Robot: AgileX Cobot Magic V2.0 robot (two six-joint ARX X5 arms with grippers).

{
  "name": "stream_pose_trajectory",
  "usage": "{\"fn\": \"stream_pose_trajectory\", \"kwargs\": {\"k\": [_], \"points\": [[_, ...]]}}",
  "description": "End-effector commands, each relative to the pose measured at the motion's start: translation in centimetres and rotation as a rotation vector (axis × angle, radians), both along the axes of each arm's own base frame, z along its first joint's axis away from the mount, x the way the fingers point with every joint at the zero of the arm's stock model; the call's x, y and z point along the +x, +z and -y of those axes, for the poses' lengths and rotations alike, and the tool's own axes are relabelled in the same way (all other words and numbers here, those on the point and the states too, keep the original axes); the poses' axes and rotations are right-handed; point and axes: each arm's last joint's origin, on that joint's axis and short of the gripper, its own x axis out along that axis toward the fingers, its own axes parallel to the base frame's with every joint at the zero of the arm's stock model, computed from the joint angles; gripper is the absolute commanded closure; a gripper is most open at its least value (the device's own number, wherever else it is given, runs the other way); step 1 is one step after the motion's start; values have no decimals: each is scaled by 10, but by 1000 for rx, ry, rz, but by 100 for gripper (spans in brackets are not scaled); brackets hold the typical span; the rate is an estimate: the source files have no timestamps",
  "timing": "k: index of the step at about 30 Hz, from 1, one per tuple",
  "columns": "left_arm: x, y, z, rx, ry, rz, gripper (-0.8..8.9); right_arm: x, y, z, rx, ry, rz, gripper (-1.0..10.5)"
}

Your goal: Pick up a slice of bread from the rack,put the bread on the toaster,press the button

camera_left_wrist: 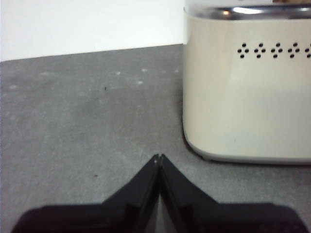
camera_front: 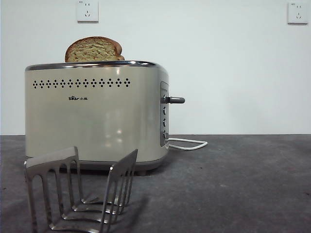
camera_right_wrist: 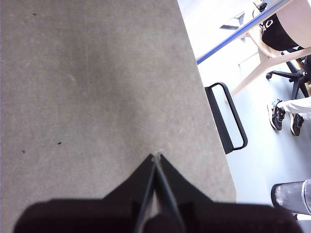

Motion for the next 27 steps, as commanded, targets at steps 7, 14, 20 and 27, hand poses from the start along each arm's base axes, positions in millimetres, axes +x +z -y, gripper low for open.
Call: {"fn": "stream_pose_trajectory", "kwargs": {"k": [7, 14, 20, 27], "points": [[-4, -2, -4, -17, 120, 17, 816, 0, -1, 0, -8, 0, -24, 947], [-4, -1, -3, -42, 103, 25, 816, 0, -1, 0, -8, 0, -24, 947], [-3, -3, -3, -41, 107, 8, 816, 0, -1, 0, -8, 0, -24, 947], [-2, -5, -3, -39, 108, -18, 816, 0, -1, 0, -8, 0, -24, 947]]}}
